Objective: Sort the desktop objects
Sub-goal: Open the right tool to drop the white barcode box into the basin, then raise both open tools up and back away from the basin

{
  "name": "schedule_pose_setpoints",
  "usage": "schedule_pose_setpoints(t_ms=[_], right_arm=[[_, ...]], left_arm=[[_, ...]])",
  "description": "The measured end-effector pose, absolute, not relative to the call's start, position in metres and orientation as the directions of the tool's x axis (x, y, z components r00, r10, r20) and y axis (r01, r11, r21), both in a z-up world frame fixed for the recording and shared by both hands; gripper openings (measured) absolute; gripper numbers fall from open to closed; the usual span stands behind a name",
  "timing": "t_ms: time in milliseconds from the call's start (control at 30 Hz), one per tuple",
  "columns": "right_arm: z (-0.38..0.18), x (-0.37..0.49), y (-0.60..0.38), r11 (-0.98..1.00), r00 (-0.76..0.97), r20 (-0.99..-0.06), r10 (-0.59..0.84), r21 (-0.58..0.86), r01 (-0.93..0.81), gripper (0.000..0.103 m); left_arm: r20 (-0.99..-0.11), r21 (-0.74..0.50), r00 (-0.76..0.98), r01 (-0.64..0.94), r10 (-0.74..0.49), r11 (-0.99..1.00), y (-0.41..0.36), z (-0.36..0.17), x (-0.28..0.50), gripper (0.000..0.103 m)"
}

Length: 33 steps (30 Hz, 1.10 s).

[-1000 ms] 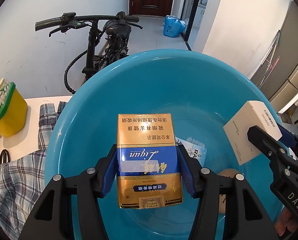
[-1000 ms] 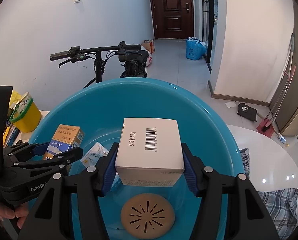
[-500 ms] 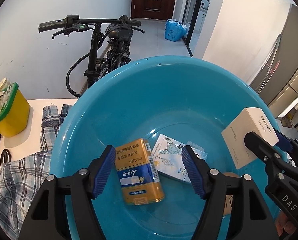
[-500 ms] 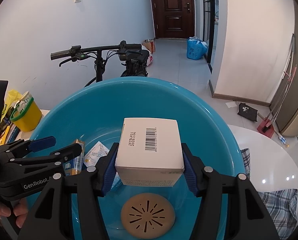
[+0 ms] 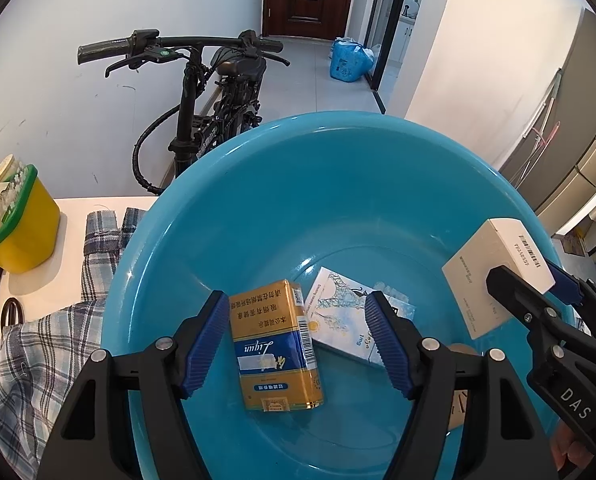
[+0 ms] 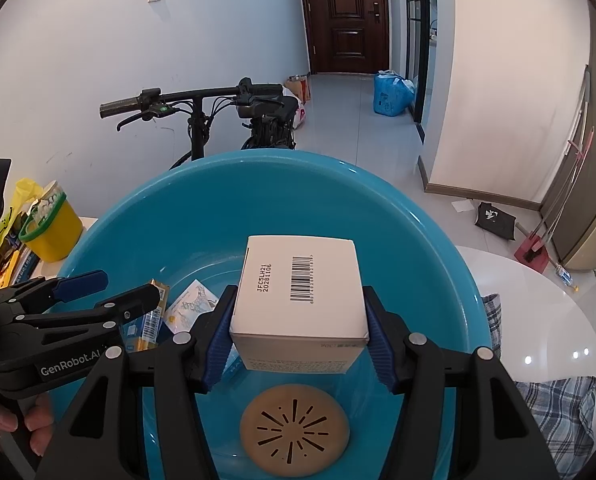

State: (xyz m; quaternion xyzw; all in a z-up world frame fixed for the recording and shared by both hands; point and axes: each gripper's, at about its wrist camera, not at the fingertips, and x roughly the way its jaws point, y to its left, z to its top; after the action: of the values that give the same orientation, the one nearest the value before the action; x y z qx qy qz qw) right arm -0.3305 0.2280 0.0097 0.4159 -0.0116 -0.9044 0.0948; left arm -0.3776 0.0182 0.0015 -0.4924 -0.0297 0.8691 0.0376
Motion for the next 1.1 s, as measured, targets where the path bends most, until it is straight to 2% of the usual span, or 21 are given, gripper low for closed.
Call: schedule_pose_setpoints(t_ms=[867,1100], right_arm=[[0.014,-0.326,0.233,-0.984,-0.642,-0.747,-0.171,0.092,0.155,0.058],[0.026,-0.322,0.237,-0.984,-0.674,-0.718,-0.174,0.099,0.149,0.059]], left_arm=[[-0.840,-0.102,-0.531,-0.038,0.106,-0.994,0.019,0.011,-0.374,0.073],[-0.773,-0.115,-0.624,-0.041,0.116,-0.992,0.018,0.033,-0.361,0.073]])
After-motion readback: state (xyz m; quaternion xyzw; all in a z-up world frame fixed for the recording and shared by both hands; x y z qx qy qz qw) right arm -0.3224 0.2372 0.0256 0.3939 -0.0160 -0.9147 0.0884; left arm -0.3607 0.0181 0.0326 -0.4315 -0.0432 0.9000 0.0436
